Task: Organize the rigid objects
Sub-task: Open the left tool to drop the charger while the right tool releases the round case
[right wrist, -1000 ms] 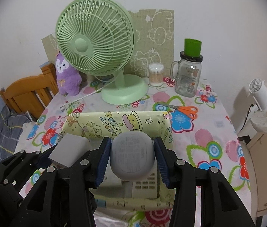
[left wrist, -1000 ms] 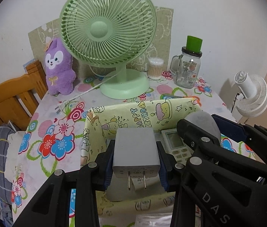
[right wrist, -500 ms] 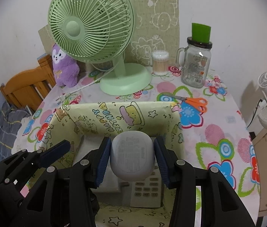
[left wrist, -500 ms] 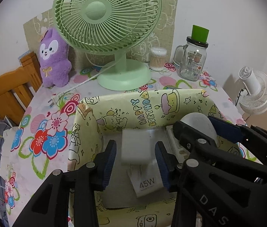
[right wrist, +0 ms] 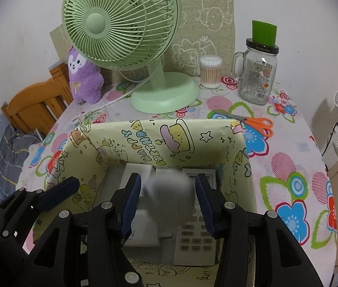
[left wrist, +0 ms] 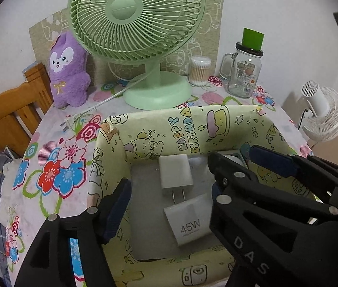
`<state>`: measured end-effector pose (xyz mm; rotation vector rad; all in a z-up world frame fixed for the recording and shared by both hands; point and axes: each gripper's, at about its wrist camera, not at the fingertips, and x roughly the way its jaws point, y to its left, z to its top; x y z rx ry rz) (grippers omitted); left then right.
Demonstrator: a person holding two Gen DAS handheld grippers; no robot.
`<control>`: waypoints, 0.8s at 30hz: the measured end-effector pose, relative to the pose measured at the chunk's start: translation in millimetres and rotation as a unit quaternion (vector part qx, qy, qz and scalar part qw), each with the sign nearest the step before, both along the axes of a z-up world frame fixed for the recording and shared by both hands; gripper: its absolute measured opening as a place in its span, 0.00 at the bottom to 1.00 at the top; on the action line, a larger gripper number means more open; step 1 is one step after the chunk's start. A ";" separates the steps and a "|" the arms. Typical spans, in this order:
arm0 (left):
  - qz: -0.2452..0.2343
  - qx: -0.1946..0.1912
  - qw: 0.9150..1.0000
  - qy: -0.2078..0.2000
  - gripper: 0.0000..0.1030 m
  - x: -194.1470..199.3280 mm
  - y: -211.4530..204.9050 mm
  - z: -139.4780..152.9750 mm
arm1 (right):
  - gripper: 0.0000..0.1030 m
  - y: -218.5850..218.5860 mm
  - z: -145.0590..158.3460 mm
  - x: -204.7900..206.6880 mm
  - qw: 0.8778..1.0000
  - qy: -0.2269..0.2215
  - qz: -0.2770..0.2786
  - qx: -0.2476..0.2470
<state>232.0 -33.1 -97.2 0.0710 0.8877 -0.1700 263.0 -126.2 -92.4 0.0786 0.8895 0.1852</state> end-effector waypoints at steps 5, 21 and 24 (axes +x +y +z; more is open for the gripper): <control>-0.005 -0.001 1.000 -0.005 0.75 -7.5 -1.2 5.1 | 0.55 -1.1 4.4 -6.2 1.000 -0.002 -0.001 -0.004; -0.022 0.000 0.999 -0.045 0.84 -59.0 -12.5 34.7 | 0.85 -11.3 38.6 -58.9 0.999 -0.040 -0.010 -0.016; -0.023 0.001 0.999 -0.048 0.85 -68.3 -15.2 38.2 | 0.87 -14.2 43.0 -69.1 0.999 -0.044 -0.011 -0.019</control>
